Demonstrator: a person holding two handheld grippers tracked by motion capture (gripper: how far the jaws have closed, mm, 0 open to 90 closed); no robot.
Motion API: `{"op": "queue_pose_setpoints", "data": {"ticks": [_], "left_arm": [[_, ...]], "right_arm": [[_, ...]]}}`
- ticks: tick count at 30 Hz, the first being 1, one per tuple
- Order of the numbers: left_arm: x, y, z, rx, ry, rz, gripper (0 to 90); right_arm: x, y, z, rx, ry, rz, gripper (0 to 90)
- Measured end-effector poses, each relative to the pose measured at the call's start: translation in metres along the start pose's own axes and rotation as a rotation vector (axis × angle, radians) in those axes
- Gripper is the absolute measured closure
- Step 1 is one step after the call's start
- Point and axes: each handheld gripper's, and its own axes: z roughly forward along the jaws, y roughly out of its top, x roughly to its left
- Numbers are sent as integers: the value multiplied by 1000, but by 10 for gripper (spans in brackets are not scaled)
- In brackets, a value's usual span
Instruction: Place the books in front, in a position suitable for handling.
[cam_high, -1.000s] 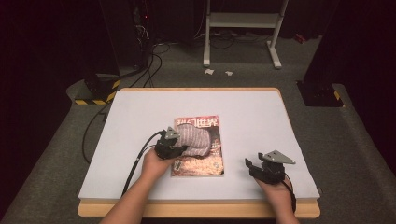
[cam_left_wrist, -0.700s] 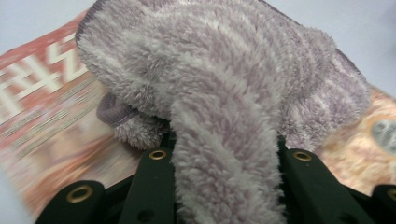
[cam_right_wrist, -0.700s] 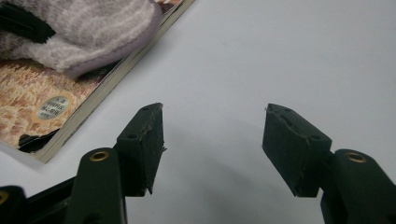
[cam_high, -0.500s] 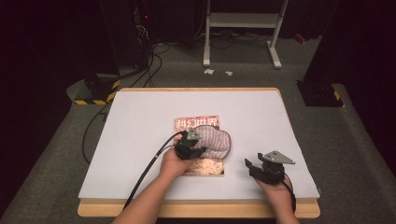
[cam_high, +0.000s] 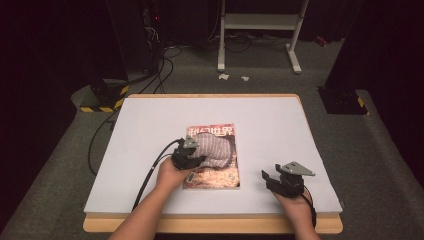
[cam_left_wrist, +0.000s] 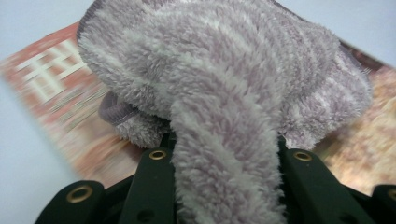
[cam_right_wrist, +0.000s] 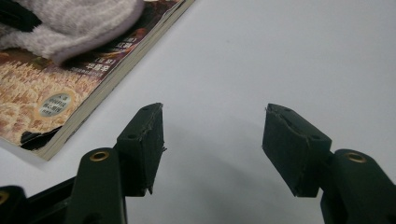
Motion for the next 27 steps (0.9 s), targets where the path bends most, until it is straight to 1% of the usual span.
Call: {"op": "queue_pose_setpoints", "data": {"ticks": [1, 2, 5, 6, 10, 12, 14, 19, 22, 23, 24, 25, 26, 27], "left_arm": [[7, -4, -6, 3, 14, -9, 672], [7, -4, -6, 3, 14, -9, 672], [16, -10, -13, 5, 37, -17, 672], [20, -13, -17, 2, 48, -25, 671], [24, -18, -21, 1, 51, -41, 672], [25, -18, -22, 1, 53, -41, 672], [23, -17, -20, 0, 53, -31, 672], [19, -14, -16, -7, 44, -34, 672], [12, -10, -11, -7, 34, -20, 673], [7, -5, -6, -3, 22, -8, 672], [7, -5, -6, -3, 22, -8, 672], [3, -2, -2, -2, 14, -1, 672], [-5, 4, 5, -6, -2, 8, 672], [-9, 7, 9, -5, -10, 14, 672]], "right_arm": [[0, 0, 0, 2, -3, 1, 384], [0, 0, 0, 2, -3, 2, 384], [0, 0, 0, 3, -3, 3, 386], [0, 0, 0, 1, -4, 0, 395], [0, 0, 0, -1, -6, 0, 394], [0, 0, 0, 1, -6, 3, 392], [0, 0, 0, 2, -5, 1, 391], [0, 0, 0, 0, -6, 4, 390], [0, 0, 0, -1, -5, 5, 390], [0, 0, 0, -2, -5, 4, 390], [0, 0, 0, -3, -4, 4, 390], [0, 1, 0, -4, -4, 1, 390], [0, 1, -1, -3, -3, 1, 390], [1, 1, -1, -4, -3, 1, 390]]}}
